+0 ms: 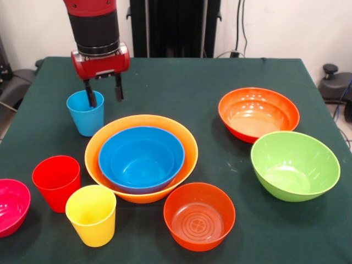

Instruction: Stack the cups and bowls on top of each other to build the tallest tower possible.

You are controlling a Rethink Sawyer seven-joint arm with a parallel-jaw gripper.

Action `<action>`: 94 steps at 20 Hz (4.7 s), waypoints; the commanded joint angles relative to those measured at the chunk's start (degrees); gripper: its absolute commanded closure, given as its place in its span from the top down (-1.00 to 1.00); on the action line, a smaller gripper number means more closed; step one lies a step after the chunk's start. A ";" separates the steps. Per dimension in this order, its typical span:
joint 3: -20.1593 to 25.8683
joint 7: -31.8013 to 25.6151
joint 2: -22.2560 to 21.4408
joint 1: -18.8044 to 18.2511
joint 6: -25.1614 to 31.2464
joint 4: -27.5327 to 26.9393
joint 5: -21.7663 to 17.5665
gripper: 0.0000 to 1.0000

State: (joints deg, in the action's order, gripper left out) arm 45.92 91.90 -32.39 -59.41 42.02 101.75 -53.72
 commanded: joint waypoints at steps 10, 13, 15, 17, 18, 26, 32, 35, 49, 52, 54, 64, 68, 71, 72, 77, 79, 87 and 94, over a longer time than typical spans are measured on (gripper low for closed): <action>-4.28 -13.10 4.91 2.07 -1.94 -1.02 -8.29 1.00; -4.26 -13.36 4.85 1.85 -2.05 -0.73 -8.39 1.00; -3.92 -13.74 4.54 1.44 -2.06 -0.23 -8.08 1.00; -3.95 -13.84 4.54 1.32 -2.16 -0.07 -8.20 1.00; -3.98 -13.87 4.55 1.29 -2.22 -0.01 -8.29 1.00; -2.27 -15.94 2.48 -0.92 -2.14 3.28 -6.67 1.00; -1.51 -16.48 1.74 -1.76 -2.03 4.59 -6.18 1.00; -1.25 -16.62 1.60 -1.93 -1.91 4.85 -6.05 1.00; -0.82 -16.30 1.53 -2.24 -1.55 5.42 -6.36 1.00; -0.96 -16.16 1.75 -2.18 -1.61 5.28 -6.71 1.00; -1.37 -15.86 2.10 -1.95 -1.75 5.01 -7.30 1.00; -3.79 -13.84 5.27 -0.14 -2.71 2.44 -11.69 1.00; -4.62 -13.07 6.56 0.32 -3.22 1.63 -13.95 1.00; -5.19 -12.70 7.47 0.37 -3.60 1.18 -15.49 1.00; -5.39 -12.58 7.79 0.39 -3.73 1.00 -16.00 1.00; -5.85 -12.02 8.70 -0.52 -3.45 1.31 -15.87 -1.00; -5.54 -13.17 8.93 -1.28 -3.23 1.66 -15.21 -1.00; -5.58 -19.06 9.74 -1.29 -0.37 0.89 -15.11 -1.00; 7.63 -24.81 -5.65 -7.55 13.93 3.97 8.35 -1.00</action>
State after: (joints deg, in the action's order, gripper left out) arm 46.01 90.71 -30.03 -65.18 42.98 105.01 -56.91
